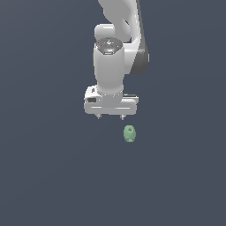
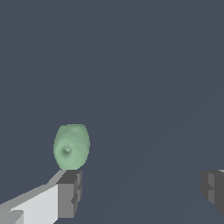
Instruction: Pick up the object and move it to a goal position.
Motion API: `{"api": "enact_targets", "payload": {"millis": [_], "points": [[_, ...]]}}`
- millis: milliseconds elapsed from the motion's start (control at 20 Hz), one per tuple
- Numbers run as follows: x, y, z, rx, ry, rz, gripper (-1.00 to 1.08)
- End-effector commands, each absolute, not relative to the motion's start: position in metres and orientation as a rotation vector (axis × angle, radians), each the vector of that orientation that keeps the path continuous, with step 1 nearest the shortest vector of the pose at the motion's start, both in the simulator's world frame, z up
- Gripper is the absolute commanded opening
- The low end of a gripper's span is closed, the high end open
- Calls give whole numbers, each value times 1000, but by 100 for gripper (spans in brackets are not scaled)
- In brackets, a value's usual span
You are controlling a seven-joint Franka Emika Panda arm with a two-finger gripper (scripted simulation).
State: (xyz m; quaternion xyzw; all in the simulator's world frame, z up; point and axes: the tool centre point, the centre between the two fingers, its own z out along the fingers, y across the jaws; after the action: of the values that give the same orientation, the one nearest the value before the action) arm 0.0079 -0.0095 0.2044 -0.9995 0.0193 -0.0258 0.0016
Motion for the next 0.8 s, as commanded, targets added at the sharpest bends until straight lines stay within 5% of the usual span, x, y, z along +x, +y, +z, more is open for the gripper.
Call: {"api": "enact_targets", "payload": {"millis": [0,750], "points": [[8,-10,204,-3137,61,-81,100],[9,-7,194,-3133,54,-46,100]]}}
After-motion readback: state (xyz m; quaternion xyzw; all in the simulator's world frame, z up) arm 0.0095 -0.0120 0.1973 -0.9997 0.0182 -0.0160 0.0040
